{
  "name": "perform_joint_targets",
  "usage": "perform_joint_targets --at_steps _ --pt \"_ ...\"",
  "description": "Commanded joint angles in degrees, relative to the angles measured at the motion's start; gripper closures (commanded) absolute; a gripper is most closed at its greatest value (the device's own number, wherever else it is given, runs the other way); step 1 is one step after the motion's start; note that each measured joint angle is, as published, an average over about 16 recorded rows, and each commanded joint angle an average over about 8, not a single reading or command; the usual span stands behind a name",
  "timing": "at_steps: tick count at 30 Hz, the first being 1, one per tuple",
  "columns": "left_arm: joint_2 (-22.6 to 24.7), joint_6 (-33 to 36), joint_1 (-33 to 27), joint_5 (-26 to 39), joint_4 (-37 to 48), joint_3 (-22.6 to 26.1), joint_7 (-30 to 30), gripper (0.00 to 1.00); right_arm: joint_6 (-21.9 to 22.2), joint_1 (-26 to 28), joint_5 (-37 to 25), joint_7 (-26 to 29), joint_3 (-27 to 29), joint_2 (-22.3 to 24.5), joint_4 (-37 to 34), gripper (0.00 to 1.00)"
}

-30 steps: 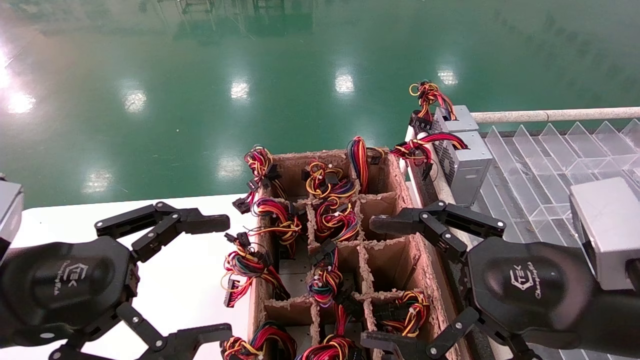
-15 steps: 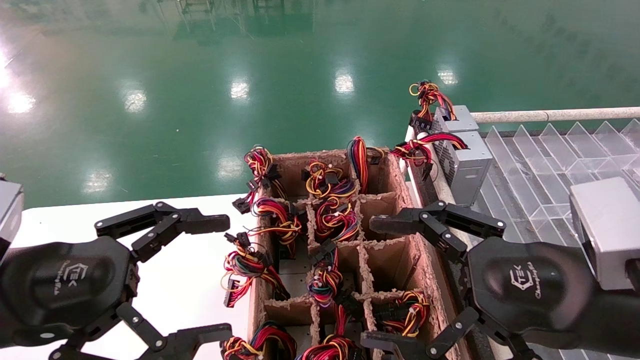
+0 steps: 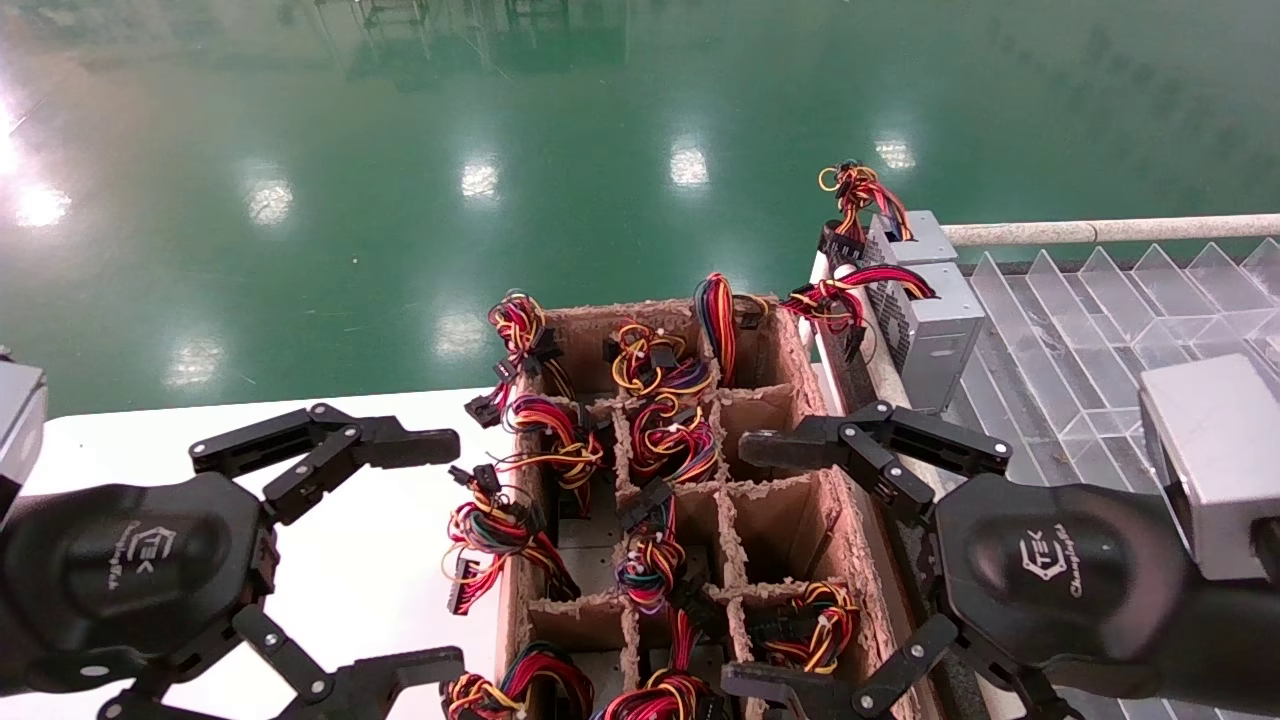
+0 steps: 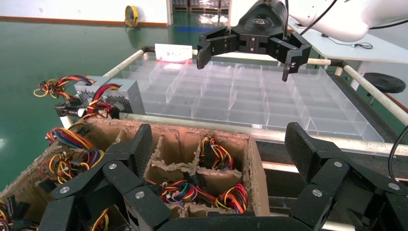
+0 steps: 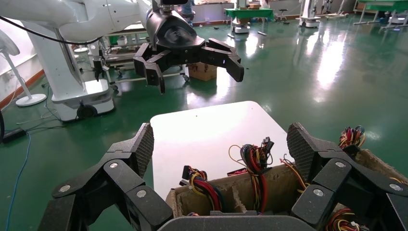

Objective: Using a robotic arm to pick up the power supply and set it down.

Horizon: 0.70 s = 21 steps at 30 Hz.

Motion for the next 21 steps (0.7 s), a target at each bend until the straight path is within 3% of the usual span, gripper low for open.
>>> perform_joint_targets --at_steps 1,21 --pt "0.0 0.0 0.0 0.0 0.0 0.0 0.0 0.0 0.0 0.0 0.0 0.0 0.0 0.0 0.0 0.0" --pt "0.0 0.0 0.0 0.0 0.0 0.0 0.0 0.0 0.0 0.0 0.0 0.0 0.0 0.0 0.0 0.0"
